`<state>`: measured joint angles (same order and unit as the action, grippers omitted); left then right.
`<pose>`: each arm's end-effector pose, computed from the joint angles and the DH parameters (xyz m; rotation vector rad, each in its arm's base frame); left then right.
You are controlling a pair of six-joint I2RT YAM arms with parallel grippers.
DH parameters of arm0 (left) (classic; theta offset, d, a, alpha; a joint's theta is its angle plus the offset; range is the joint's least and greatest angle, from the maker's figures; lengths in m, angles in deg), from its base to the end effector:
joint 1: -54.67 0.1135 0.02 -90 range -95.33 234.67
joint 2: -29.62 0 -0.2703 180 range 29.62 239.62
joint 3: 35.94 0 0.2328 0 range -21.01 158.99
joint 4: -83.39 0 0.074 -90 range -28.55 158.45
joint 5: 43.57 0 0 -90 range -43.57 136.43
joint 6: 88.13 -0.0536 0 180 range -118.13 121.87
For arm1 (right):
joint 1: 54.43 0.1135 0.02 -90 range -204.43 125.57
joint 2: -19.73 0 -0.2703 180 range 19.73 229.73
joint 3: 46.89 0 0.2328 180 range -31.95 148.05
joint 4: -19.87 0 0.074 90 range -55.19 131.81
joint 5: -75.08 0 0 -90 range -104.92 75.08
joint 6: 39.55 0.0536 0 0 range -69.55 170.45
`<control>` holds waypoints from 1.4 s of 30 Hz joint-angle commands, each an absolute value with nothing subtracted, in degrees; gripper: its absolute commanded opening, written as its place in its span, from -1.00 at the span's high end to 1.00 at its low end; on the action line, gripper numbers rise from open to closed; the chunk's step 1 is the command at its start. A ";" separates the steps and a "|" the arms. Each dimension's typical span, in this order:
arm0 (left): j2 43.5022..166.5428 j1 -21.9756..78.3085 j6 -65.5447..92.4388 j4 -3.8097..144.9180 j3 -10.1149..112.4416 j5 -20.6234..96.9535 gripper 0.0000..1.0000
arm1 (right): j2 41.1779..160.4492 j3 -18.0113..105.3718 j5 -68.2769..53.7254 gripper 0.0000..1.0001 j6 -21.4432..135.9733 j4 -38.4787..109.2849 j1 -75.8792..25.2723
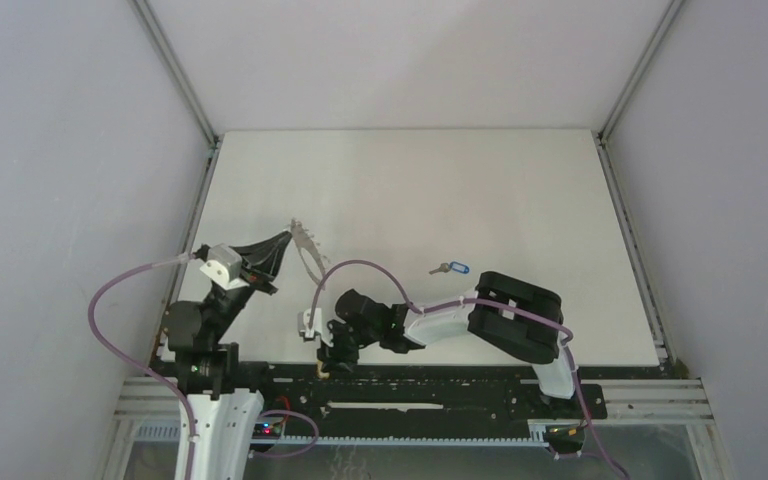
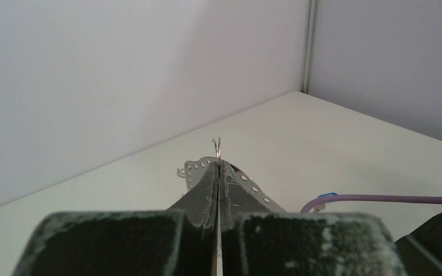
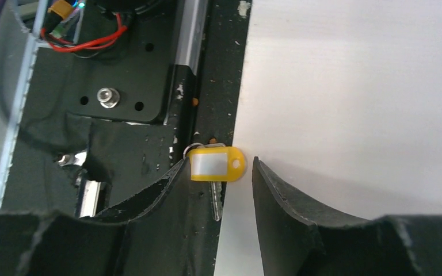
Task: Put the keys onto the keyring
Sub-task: Move the key to the center of the board.
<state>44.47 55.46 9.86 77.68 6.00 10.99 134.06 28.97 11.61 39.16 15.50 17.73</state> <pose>0.0760 -0.0300 0.3317 0.4538 1.2009 -0.4777 0.1042 0.4020 0.1466 -1.7402 1.5205 1.0824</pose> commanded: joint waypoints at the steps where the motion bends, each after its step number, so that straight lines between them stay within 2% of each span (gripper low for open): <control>1: 43.01 56.11 9.14 78.18 8.48 13.51 1.00 | 134.46 29.92 6.27 -0.03 40.59 11.50 18.51; 21: 42.00 56.16 8.81 77.59 9.68 10.91 1.00 | 135.08 29.66 5.85 -0.02 37.30 15.74 20.68; 23: 42.07 56.16 8.74 77.68 9.90 10.79 1.00 | 135.32 29.66 5.27 0.06 37.35 15.66 20.97; 28: 42.50 56.15 8.20 77.50 10.27 10.27 0.99 | 135.56 29.57 4.01 0.42 37.44 16.60 21.46; 34: 42.85 56.18 8.20 78.10 10.46 9.54 0.99 | 134.46 29.46 4.94 1.00 37.75 16.00 21.43; 42: 43.02 56.15 7.58 77.59 10.72 9.08 0.99 | 127.68 26.28 11.57 1.00 40.61 13.65 19.75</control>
